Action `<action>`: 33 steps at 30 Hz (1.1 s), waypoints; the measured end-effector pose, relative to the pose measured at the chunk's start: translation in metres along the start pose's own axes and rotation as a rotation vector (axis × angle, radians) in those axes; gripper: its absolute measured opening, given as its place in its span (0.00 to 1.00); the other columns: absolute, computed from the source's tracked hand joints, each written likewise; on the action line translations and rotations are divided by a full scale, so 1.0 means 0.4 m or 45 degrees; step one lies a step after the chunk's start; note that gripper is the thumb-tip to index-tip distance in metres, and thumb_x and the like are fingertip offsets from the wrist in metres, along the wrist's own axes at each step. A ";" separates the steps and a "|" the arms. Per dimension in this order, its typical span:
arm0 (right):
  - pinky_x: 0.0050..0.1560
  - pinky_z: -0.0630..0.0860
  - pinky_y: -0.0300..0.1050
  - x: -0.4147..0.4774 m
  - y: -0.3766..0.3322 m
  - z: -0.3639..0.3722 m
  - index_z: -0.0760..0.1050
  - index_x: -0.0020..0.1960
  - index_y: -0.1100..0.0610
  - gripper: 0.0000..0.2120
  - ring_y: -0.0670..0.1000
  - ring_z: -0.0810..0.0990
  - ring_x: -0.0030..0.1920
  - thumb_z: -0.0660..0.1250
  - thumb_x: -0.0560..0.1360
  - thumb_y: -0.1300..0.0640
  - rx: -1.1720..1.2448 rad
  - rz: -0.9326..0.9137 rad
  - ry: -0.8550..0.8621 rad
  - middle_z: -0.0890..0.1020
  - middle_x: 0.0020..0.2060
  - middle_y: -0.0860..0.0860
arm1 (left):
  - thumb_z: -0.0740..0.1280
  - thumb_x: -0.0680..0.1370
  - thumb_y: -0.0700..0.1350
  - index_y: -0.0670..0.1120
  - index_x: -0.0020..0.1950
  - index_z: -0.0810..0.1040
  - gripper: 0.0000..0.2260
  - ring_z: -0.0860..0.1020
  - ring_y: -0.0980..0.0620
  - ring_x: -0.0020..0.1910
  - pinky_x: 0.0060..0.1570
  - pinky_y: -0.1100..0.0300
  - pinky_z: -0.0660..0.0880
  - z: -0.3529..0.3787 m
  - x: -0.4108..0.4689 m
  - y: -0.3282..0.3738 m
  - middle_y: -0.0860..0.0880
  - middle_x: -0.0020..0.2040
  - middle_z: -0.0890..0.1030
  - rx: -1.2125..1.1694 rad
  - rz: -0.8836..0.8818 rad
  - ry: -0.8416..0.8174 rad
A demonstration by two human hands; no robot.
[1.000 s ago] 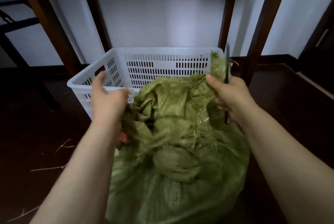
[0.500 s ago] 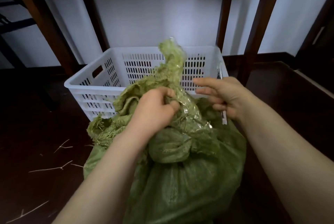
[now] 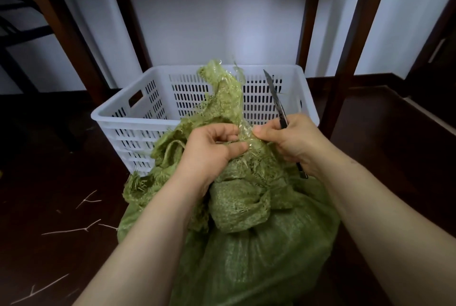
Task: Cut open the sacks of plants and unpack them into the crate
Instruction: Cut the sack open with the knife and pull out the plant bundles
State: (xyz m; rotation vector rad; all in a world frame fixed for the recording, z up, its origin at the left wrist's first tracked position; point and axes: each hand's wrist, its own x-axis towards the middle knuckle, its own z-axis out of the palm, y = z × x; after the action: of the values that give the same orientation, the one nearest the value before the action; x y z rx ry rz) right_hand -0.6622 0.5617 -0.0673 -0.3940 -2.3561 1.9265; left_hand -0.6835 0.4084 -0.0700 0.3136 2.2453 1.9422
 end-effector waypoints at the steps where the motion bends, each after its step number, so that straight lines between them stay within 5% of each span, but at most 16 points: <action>1: 0.17 0.58 0.32 -0.003 -0.006 -0.002 0.74 0.43 0.60 0.12 0.40 0.62 0.14 0.71 0.73 0.51 -0.048 -0.001 -0.001 0.69 0.16 0.43 | 0.74 0.69 0.34 0.47 0.47 0.79 0.12 0.78 0.56 0.42 0.41 0.72 0.77 -0.003 0.004 -0.006 0.51 0.42 0.78 -0.009 -0.004 0.016; 5: 0.18 0.57 0.33 -0.021 -0.038 -0.036 0.72 0.50 0.55 0.19 0.43 0.62 0.19 0.58 0.77 0.38 -0.146 0.114 -0.133 0.74 0.33 0.49 | 0.73 0.68 0.31 0.44 0.48 0.79 0.13 0.78 0.53 0.41 0.41 0.67 0.78 -0.016 0.009 -0.014 0.49 0.41 0.79 -0.051 -0.070 0.070; 8: 0.19 0.57 0.32 -0.038 -0.054 -0.070 0.71 0.49 0.55 0.14 0.44 0.62 0.19 0.54 0.81 0.46 -0.387 0.069 -0.298 0.72 0.30 0.51 | 0.69 0.72 0.37 0.40 0.46 0.80 0.04 0.81 0.52 0.33 0.35 0.62 0.78 -0.022 0.010 -0.001 0.48 0.35 0.83 -0.293 -0.272 0.096; 13: 0.28 0.66 0.40 -0.061 -0.088 -0.102 0.82 0.41 0.54 0.12 0.43 0.67 0.21 0.65 0.77 0.49 -0.725 -0.134 -0.324 0.76 0.25 0.49 | 0.72 0.72 0.40 0.38 0.40 0.79 0.06 0.82 0.47 0.29 0.28 0.57 0.80 -0.019 0.009 0.001 0.42 0.34 0.84 -0.471 -0.458 0.149; 22: 0.44 0.78 0.45 -0.098 -0.125 -0.070 0.80 0.40 0.46 0.10 0.43 0.77 0.34 0.66 0.75 0.43 -1.260 -0.262 -0.155 0.79 0.27 0.45 | 0.74 0.69 0.38 0.46 0.33 0.83 0.06 0.80 0.47 0.45 0.59 0.45 0.74 -0.002 0.024 -0.007 0.50 0.33 0.84 -0.268 -0.152 0.278; 28: 0.38 0.71 0.44 -0.126 -0.143 -0.019 0.79 0.49 0.45 0.11 0.50 0.76 0.42 0.60 0.78 0.42 -1.627 -0.274 -0.049 0.78 0.40 0.44 | 0.74 0.71 0.41 0.45 0.36 0.82 0.05 0.78 0.54 0.37 0.44 0.59 0.77 0.009 0.018 0.000 0.47 0.36 0.83 -0.038 0.076 0.350; 33: 0.28 0.61 0.42 -0.144 -0.132 0.059 0.69 0.42 0.52 0.07 0.50 0.64 0.30 0.59 0.80 0.55 -1.790 -0.358 0.038 0.66 0.31 0.49 | 0.74 0.71 0.44 0.48 0.33 0.81 0.07 0.79 0.51 0.34 0.45 0.52 0.80 0.014 0.030 -0.016 0.52 0.33 0.83 0.176 0.166 0.439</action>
State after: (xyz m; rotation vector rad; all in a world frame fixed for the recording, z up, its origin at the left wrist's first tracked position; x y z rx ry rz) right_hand -0.6199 0.5157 -0.0151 -0.0921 -3.0666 -0.0856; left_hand -0.6939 0.4161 -0.0770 0.1533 2.6436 2.0417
